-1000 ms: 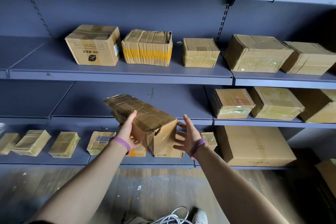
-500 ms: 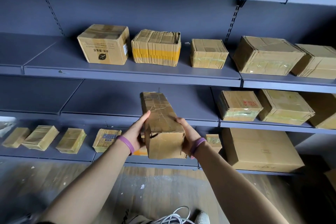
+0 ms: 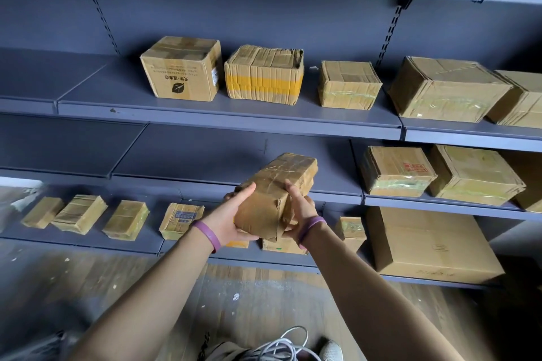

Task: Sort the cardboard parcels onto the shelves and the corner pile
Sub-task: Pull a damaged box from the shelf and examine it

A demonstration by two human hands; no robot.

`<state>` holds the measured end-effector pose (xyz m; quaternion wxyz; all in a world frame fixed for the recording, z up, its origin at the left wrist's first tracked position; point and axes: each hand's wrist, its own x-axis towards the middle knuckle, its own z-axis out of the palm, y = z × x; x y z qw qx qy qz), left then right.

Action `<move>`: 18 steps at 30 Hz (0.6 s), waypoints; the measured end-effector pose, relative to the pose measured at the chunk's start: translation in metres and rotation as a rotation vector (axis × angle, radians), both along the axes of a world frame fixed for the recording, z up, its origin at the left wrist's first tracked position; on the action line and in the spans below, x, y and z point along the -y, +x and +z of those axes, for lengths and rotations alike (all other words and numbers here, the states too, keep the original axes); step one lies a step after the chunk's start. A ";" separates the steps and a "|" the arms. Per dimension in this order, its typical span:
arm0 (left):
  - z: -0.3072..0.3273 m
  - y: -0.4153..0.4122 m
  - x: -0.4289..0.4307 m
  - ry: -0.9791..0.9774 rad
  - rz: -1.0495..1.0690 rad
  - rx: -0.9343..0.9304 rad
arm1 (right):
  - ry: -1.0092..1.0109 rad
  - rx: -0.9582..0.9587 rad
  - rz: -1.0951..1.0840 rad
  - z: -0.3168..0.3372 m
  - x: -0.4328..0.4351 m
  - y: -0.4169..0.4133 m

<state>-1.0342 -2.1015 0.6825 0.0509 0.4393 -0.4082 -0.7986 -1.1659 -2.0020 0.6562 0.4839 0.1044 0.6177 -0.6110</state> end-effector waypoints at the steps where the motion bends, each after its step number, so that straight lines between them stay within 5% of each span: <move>1: 0.000 -0.001 0.000 0.011 0.024 -0.012 | -0.023 0.001 -0.015 0.002 0.000 0.002; 6: -0.005 -0.002 0.020 -0.003 0.146 0.002 | -0.131 0.048 -0.070 -0.004 -0.002 -0.003; 18: -0.020 0.022 0.041 -0.006 0.111 0.013 | 0.040 -0.123 -0.343 -0.006 -0.037 -0.065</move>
